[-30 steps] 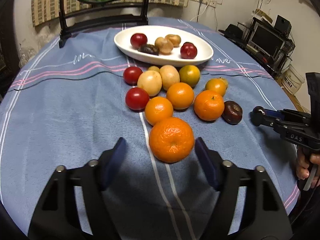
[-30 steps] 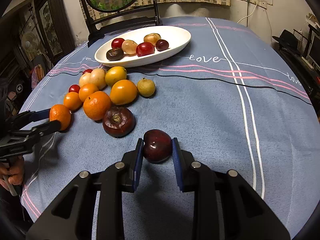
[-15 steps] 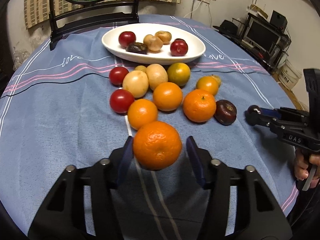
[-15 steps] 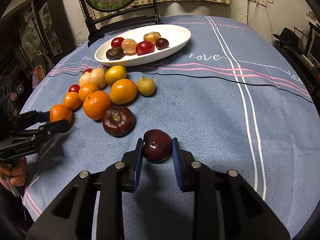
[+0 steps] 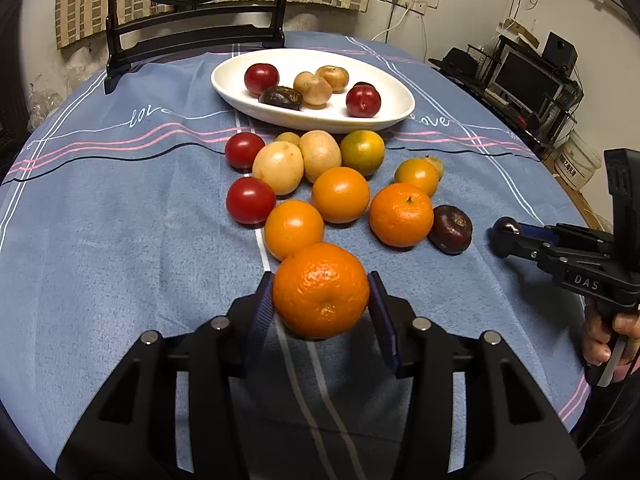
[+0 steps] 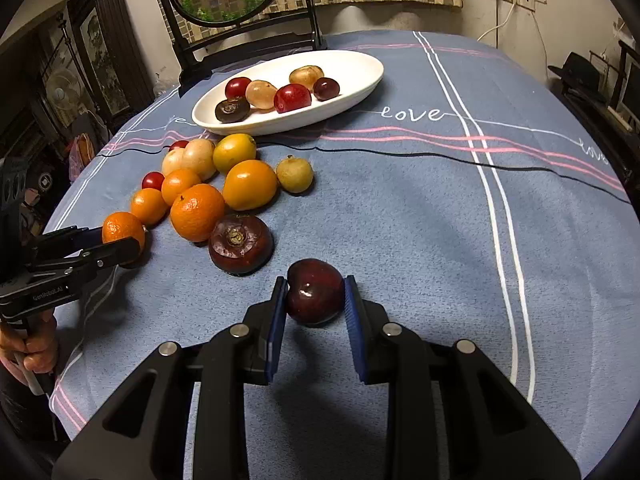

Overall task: Organize fruits
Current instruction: 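Place the tangerine and dark plum on the white plate with both tools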

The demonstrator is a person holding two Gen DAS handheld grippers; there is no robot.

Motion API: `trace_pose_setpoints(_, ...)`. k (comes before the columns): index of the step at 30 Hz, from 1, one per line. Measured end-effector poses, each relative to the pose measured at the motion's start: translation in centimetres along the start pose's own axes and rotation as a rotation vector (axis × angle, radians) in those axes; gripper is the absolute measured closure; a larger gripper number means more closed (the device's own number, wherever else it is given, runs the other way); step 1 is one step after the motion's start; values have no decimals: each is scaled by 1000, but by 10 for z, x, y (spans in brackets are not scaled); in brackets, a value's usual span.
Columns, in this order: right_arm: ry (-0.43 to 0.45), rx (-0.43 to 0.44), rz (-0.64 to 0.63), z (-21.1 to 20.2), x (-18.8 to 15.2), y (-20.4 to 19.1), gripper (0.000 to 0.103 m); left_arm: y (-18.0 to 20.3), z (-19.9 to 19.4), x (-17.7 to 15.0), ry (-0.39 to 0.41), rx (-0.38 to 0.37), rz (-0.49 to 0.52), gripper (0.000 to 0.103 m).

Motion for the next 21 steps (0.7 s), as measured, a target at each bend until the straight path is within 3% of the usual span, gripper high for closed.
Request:
trace_pose_setpoints(9,89,79,-14,-12,11,-12,74,11,-21,30,105,-52,37,56)
trace_pose_setpoints(12,174,47,-44,-17,41,-24,74,10,-20,60,136,-41,50,56)
trace_pose_setpoints(15,257,75,-5,-16,86,-26,74,2,-9,94,155,-19,50,56)
trace_pose_setpoints(21,276,73,70,33,156,-19,74,-23,37,163,137,28,-1,56)
Point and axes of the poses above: each gripper's, at about its wrist camera, not at the fingertips, and z roughly the way its jaws point, y to its right, x to its top, the point moved 5 cm from there along z, roughly the way its jaws point, and after that the axes turned 5 degrees about z, right-handed, at the moved point
